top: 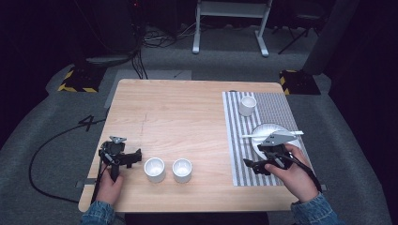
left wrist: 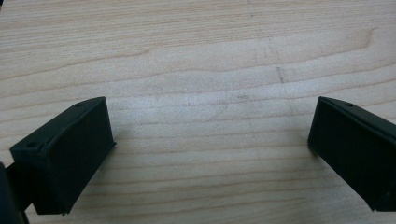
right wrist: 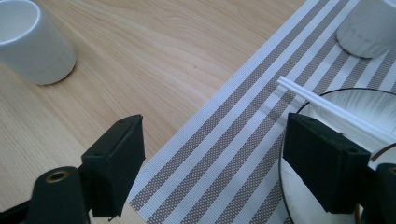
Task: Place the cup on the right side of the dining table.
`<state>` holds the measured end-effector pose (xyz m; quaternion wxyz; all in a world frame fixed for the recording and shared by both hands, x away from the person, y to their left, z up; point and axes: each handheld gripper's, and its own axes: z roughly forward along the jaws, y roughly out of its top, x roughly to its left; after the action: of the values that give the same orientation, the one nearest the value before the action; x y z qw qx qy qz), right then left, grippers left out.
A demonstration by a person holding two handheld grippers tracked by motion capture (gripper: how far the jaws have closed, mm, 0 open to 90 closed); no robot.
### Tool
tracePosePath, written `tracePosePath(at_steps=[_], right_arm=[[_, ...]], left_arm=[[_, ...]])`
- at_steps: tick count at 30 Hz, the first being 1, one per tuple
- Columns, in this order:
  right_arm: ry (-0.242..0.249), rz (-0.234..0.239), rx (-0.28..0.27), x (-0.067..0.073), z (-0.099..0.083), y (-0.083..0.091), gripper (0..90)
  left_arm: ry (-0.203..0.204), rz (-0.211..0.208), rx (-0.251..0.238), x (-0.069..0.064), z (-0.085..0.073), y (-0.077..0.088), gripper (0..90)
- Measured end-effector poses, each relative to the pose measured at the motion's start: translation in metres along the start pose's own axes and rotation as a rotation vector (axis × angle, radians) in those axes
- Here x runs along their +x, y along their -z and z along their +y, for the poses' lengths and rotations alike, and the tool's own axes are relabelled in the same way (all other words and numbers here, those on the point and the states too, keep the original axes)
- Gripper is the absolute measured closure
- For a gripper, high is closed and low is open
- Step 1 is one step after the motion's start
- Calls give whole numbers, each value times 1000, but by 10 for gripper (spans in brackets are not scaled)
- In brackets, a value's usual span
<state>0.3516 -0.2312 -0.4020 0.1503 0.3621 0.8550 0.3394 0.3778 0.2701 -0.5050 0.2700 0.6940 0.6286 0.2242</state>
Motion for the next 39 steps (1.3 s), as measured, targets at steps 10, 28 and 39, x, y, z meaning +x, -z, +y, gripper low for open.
tracePosePath(at_steps=[10, 28, 39], right_arm=[[3, 5, -53, 7, -21, -10, 214], [-26, 4, -79, 15, -57, -40, 214], [-47, 11, -65, 18, -71, -53, 210]], left_arm=[[0, 0, 1, 0, 0, 0, 3], [0, 0, 0, 0, 0, 0, 3], [0, 0, 1, 0, 0, 0, 3]])
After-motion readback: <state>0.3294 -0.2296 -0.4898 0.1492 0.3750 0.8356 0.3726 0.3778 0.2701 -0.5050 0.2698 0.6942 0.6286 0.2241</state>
